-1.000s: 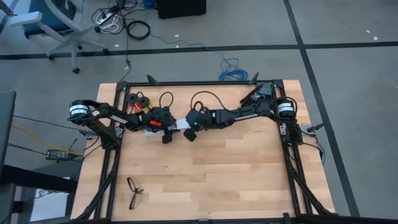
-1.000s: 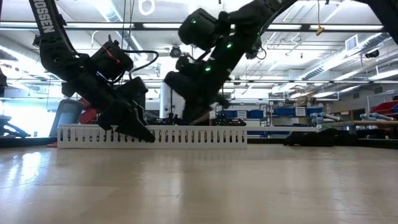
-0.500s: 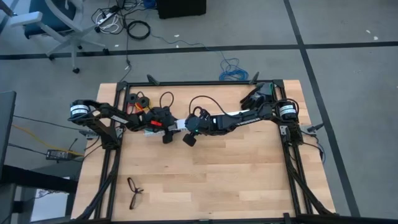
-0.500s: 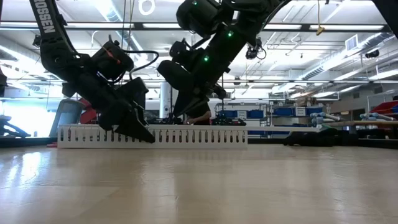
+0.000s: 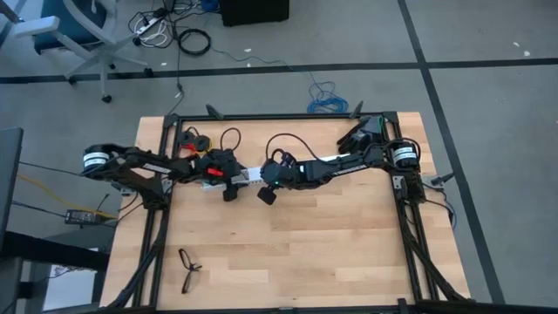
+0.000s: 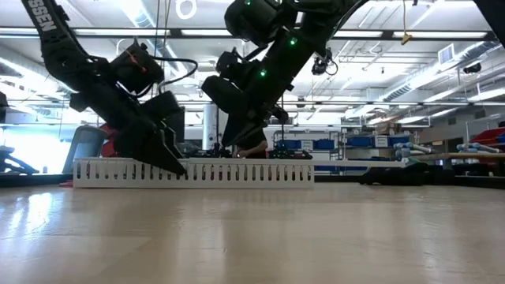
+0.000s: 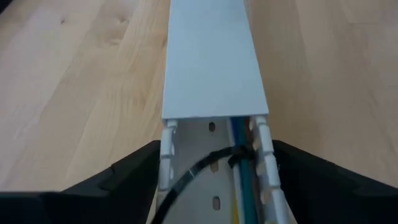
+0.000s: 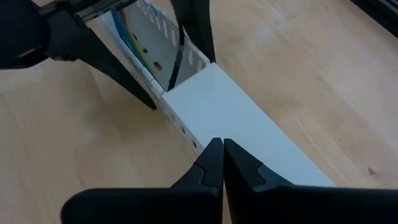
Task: Ziptie cables
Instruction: Close the white cable duct
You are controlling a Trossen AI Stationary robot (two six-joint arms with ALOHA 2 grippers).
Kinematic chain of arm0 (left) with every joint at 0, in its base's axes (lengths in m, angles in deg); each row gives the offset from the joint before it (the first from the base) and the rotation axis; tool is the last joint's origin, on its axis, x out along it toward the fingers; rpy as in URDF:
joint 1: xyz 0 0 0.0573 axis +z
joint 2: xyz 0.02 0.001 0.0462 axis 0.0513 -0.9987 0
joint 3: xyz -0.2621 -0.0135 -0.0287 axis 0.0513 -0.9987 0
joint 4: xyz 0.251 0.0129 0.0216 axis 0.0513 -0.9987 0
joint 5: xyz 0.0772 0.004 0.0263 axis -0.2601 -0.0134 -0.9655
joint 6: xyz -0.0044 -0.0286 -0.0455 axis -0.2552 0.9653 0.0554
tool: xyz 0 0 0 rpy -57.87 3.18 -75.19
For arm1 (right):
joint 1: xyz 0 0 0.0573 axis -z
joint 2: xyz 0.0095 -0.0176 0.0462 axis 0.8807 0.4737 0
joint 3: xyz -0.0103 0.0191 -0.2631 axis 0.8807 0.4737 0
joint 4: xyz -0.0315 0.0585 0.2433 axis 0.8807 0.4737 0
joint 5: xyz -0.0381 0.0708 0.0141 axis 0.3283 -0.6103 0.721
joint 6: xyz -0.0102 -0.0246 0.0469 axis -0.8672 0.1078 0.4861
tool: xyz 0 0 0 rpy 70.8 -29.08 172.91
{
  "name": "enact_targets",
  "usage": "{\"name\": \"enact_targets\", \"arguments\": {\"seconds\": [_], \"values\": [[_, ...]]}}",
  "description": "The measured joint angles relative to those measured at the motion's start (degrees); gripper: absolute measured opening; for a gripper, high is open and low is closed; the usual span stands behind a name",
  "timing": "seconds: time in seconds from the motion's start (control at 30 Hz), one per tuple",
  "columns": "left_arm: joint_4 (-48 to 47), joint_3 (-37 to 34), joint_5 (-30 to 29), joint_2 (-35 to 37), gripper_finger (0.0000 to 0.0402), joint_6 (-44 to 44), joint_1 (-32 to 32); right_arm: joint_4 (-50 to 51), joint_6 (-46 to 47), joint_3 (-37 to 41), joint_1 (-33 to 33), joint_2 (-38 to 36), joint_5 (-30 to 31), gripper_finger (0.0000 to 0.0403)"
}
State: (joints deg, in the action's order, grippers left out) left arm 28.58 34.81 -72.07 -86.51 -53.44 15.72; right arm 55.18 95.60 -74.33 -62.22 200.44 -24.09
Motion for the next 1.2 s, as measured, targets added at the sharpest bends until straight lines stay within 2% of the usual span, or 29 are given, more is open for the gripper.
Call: {"name": "enact_targets", "arguments": {"seconds": [0.27,0.43,0.6,0.67,0.8,0.97,1.03,1.1,1.2], "values": [[2.09,-5.46,-3.09,3.52,0.0307,2.29,0.04,1.28,-0.10,0.00,0.00,-0.02,0.06,0.0000],[7.62,-9.23,-3.25,3.78,0.0307,4.98,0.04,1.60,-0.09,0.00,0.07,-0.02,0.06,0.0000],[8.34,-9.64,-3.26,3.78,0.0303,5.20,0.04,1.60,-0.05,0.00,0.19,-0.02,0.11,0.0000],[8.35,-9.64,-3.25,3.78,0.0293,4.80,0.04,2.17,1.08,-0.02,0.26,-0.02,1.61,0.0000],[8.33,-9.64,-3.23,3.78,0.0261,4.66,0.04,7.70,6.02,-0.02,0.28,-0.02,9.36,0.0000],[8.35,-9.64,-3.28,3.78,0.0235,4.61,0.04,16.75,15.43,-0.04,0.76,-0.04,10.88,0.0000],[8.35,-9.64,-3.26,3.78,0.0234,4.61,0.04,16.37,15.94,-0.04,1.08,0.12,9.55,0.0000],[8.41,-9.67,-3.26,3.78,0.0235,4.61,0.04,12.44,12.80,-0.07,1.82,0.66,5.77,0.0000],[8.83,-9.73,-3.25,3.78,0.0238,4.71,0.04,0.76,9.03,-0.26,3.53,2.69,-6.74,0.0000]]}}
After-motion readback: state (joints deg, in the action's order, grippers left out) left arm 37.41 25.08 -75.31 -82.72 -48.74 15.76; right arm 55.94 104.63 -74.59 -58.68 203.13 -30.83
